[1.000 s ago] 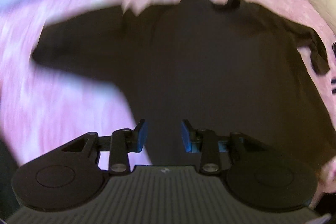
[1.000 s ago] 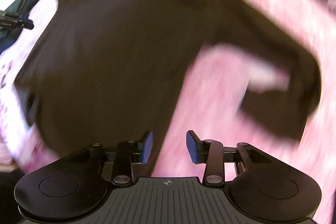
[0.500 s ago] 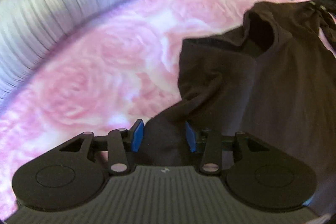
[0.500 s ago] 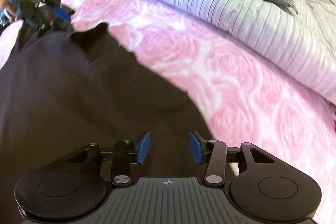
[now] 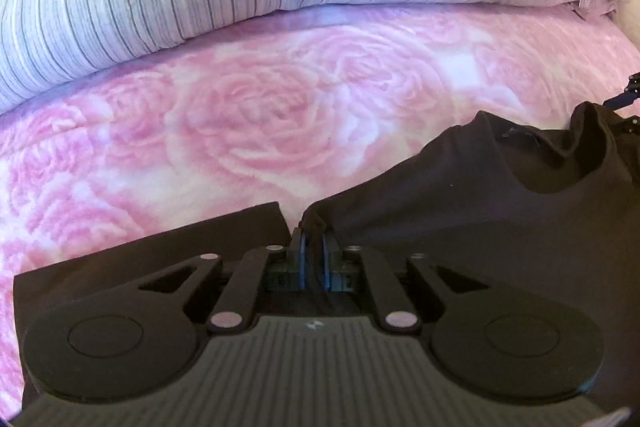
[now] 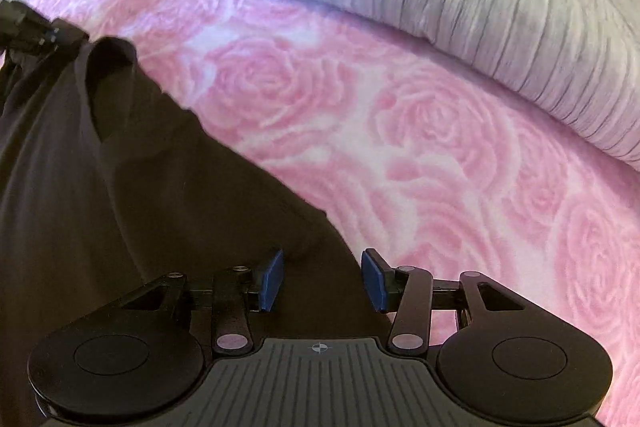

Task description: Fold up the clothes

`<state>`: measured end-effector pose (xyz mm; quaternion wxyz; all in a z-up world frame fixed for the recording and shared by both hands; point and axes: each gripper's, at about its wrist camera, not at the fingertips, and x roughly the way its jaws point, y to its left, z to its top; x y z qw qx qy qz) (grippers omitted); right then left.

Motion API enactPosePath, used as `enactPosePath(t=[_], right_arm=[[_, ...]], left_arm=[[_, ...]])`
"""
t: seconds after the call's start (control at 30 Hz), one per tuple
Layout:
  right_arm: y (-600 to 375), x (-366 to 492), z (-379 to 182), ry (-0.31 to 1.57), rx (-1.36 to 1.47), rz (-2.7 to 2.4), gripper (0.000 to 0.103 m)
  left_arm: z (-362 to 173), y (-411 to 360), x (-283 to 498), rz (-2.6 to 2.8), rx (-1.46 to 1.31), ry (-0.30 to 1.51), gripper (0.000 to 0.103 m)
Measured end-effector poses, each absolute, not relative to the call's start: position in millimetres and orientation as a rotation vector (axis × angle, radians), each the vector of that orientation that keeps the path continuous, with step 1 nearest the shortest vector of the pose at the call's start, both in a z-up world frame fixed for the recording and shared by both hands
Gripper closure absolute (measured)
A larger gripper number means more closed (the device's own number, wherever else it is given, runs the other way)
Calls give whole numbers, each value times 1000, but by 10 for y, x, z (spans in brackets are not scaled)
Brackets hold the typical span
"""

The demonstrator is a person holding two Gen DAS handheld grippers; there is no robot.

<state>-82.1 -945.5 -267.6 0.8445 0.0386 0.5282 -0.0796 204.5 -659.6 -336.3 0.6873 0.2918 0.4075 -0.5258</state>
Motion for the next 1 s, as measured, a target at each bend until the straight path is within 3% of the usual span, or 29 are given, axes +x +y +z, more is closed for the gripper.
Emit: enactPosePath(t=[0.03, 0.07, 0.13, 0.27, 0.37, 0.43, 0.5, 0.63, 0.8, 1.0], right_arm=[[-9470, -828, -2675, 1117, 93, -168, 73], [-9503, -834, -2664, 1114, 118, -174, 102], [-9652, -864, -2606, 1080, 171, -239, 103], [-9945, -909, -2570, 1051, 292, -352, 102], [-9683, -814, -2465, 1056, 125, -294, 98], [-9506, -739, -2368, 1030, 42, -263, 83], [-9389, -676, -2317, 992, 28, -209, 62], [-9236, -397, -2406, 985, 29, -103, 60], [-9380, -159, -2697, 1037, 68, -190, 61], [-9754, -480, -2610, 912, 263, -412, 60]], left_arm=[[-3368, -6601, 2041, -1179, 659, 908, 96], [-3357, -6589, 2041, -1184, 663, 904, 95], [-3338, -6572, 2048, -1186, 665, 905, 94], [-3308, -6590, 2037, -1191, 685, 906, 88], [-3251, -6588, 2013, -1208, 701, 899, 85], [-3143, -6576, 1975, -1213, 688, 860, 84], [-3010, -6595, 1912, -1244, 654, 813, 83], [-2987, -6801, 1768, -1341, 626, 814, 83], [-3345, -7209, 1626, -1319, 730, 849, 83], [-3369, -7379, 1764, -1213, 670, 829, 82]])
